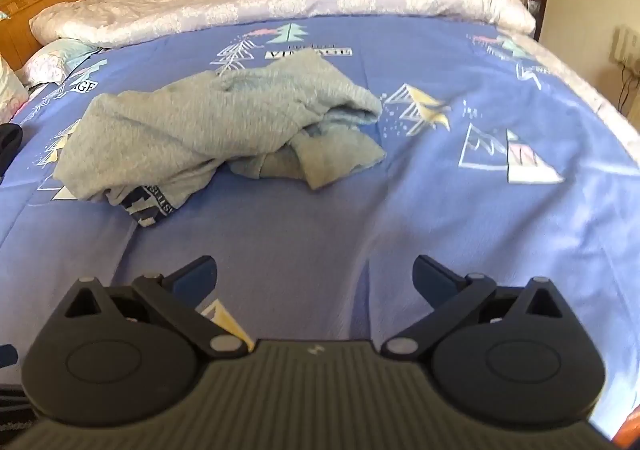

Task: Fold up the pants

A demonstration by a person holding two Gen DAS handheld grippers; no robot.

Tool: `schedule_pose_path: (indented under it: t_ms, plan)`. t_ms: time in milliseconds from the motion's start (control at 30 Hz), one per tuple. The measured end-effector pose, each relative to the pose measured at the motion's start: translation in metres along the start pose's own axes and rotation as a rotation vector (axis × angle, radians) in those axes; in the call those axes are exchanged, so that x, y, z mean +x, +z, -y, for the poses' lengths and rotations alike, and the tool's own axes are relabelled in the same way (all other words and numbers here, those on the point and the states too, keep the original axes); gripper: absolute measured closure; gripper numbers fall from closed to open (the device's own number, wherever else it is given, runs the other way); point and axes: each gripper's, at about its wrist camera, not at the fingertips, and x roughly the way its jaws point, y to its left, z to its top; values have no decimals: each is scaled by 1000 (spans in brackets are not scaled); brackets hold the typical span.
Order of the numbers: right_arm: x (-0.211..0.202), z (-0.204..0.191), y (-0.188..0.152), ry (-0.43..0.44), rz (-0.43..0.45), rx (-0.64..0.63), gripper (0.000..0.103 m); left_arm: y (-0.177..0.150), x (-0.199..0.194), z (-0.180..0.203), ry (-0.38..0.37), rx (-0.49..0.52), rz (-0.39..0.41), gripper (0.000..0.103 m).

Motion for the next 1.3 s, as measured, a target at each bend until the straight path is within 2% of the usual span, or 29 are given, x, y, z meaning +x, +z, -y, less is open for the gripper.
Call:
schedule_pose_path:
  t_ms: [67, 333, 500, 567, 633, 700, 767, 800, 900, 1000, 1033, 1067, 1100, 1133, 1233, 1300]
  plan:
    - [3, 0, 2, -9, 14, -17, 0, -4, -3, 2, -19, 13, 17, 0]
    - [13, -2, 12, -16, 31, -36, 0, 15, -4, 9, -30, 47, 45, 0]
    - [20, -6, 19, -12, 36, -49, 0, 34, -8, 1, -40, 77, 122, 0]
    - [22, -5, 23, 18, 47, -55, 0, 47, -8, -12, -63, 35, 127, 0]
    - [23, -5, 33, 112, 78, -58, 2, 60, -8, -28, -71, -21, 139, 0]
    - [24, -9, 44, 194, 117, -76, 21, 70, -10, -44, -76, -58, 156, 3]
    - [29, -23, 58, 234, 143, -144, 36, 75, -12, -57, -93, -90, 158, 11]
    - [33, -32, 64, 258, 154, -190, 39, 78, -12, -66, -111, -112, 152, 12]
    - [48, -59, 81, 305, 181, -292, 39, 80, -13, -84, -164, -173, 134, 20]
    - [68, -80, 92, 329, 184, -367, 41, 77, -14, -98, -210, -198, 121, 31]
    - [74, -83, 94, 334, 160, -389, 48, 79, -14, -100, -217, -200, 117, 37]
    - [81, -87, 94, 355, 120, -421, 80, 80, -13, -101, -225, -202, 113, 40]
    - [84, -90, 92, 375, 86, -453, 99, 81, -13, -104, -244, -206, 108, 41]
    - [84, -91, 88, 383, 54, -479, 99, 82, -12, -105, -263, -211, 105, 42]
    - [60, -80, 71, 438, 47, -478, 100, 94, -8, -108, -312, -245, 97, 41]
    - [35, -69, 59, 480, 33, -437, 100, 103, -5, -105, -339, -260, 95, 34]
